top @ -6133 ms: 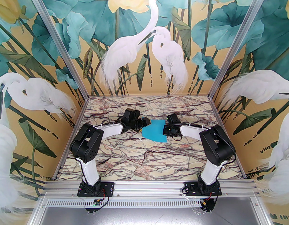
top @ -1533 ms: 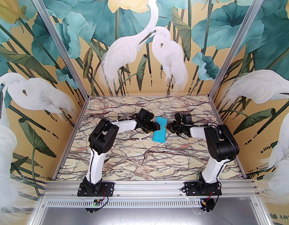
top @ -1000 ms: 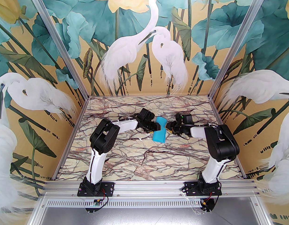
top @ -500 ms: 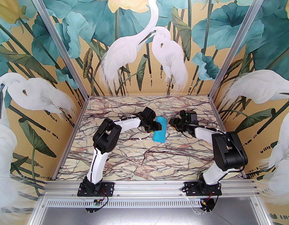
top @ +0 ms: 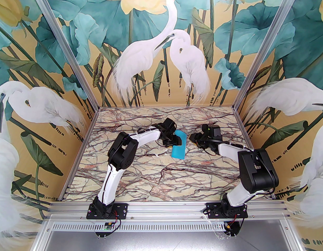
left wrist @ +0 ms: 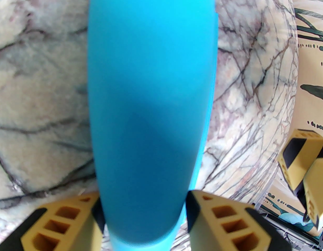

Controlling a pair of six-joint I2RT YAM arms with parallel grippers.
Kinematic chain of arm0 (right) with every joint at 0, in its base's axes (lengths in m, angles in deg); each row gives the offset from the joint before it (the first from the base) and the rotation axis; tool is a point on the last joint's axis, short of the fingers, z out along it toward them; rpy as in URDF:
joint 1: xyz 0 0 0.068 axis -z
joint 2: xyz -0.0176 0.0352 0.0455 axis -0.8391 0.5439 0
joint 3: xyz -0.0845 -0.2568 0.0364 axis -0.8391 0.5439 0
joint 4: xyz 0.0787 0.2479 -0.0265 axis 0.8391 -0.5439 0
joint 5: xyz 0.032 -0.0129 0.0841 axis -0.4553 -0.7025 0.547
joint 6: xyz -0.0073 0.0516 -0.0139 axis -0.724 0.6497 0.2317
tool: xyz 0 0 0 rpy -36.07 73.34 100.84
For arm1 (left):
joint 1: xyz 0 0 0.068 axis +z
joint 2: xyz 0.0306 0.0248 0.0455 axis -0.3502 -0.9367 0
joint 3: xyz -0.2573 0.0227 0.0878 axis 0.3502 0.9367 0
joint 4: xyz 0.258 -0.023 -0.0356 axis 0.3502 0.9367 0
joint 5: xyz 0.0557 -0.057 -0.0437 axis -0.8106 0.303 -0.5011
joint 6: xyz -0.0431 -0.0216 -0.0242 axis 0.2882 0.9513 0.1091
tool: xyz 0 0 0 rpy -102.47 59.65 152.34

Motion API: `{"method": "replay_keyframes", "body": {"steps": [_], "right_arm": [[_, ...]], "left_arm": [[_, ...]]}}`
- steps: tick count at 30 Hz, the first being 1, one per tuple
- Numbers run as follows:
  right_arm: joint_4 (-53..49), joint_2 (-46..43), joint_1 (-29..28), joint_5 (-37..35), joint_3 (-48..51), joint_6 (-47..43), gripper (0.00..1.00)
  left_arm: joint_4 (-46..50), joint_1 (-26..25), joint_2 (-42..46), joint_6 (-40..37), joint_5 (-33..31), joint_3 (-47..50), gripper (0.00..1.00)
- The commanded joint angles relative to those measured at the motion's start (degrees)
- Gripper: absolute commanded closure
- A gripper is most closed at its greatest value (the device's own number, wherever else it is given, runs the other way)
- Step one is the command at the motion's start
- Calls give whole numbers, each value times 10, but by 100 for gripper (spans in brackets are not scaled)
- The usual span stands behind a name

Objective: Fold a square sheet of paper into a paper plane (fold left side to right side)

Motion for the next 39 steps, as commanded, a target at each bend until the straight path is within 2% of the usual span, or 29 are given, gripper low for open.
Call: {"method": "replay_keyframes", "body": {"steps": [1,20,23,28,39], "right_arm": [[4,-17,2,-8,7,4,62],[15,-11,1,-4,16,14,66],[14,-5,-1,-4,17,15,72],[17,8,-9,-8,20,23,76],[39,60,-46,-13,12,50,97]], "left_arm": [[25,-20,-84,-21,-39,14,44],[124,-34,-140,-67,-72,-60,45],[121,-35,-138,-66,-71,-60,45],[126,-35,-140,-70,-70,-65,45],[128,-35,-140,-69,-69,-65,45]]}}
